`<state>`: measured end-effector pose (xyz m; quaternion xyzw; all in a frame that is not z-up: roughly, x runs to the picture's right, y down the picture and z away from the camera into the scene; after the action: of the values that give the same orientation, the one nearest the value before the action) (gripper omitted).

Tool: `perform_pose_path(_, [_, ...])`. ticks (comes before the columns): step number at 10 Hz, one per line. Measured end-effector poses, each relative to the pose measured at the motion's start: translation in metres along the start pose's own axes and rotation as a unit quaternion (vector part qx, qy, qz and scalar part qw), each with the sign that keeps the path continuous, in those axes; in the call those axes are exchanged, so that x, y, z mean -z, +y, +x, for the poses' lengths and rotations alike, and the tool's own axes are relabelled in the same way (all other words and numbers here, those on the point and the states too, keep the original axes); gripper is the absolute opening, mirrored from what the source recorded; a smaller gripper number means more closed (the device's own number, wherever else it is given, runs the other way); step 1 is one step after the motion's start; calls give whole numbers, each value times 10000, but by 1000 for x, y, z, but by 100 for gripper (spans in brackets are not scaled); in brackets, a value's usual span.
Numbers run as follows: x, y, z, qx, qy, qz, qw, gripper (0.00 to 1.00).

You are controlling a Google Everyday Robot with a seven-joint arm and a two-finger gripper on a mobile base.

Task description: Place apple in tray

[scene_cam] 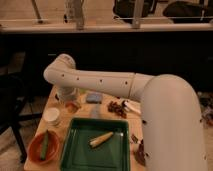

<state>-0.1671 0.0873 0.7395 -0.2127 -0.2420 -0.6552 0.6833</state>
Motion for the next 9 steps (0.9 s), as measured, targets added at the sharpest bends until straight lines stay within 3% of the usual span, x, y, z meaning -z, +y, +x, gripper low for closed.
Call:
perform_pose_path(6, [-3,16,-34,-267,-119,-29,9996,0])
perform_pose_path(9, [-16,29,-47,-451,-231,-12,9987,0])
